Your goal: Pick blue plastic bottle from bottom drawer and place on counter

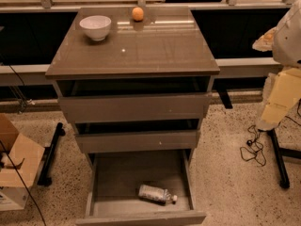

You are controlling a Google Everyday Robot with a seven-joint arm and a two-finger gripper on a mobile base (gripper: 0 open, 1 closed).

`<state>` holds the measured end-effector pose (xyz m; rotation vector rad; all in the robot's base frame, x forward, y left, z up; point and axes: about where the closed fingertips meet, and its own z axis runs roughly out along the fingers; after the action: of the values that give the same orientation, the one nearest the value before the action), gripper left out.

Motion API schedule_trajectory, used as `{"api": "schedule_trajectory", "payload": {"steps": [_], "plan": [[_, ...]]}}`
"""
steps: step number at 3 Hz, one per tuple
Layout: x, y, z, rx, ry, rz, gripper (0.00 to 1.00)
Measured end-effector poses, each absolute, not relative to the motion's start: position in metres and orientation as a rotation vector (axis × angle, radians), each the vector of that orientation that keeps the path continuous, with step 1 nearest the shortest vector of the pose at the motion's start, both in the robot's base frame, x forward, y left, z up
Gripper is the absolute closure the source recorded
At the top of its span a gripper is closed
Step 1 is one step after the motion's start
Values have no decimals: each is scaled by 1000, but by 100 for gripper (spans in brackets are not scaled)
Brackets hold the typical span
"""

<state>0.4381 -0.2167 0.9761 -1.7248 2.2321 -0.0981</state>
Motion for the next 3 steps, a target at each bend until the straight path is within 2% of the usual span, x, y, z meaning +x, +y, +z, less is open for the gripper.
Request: {"api": "schedule_trajectory", "payload": {"steps": [2, 3], "plan": [[445, -196, 970, -1681, 2199, -86, 0], [460, -163, 943, -1665, 2170, -64, 0]]}}
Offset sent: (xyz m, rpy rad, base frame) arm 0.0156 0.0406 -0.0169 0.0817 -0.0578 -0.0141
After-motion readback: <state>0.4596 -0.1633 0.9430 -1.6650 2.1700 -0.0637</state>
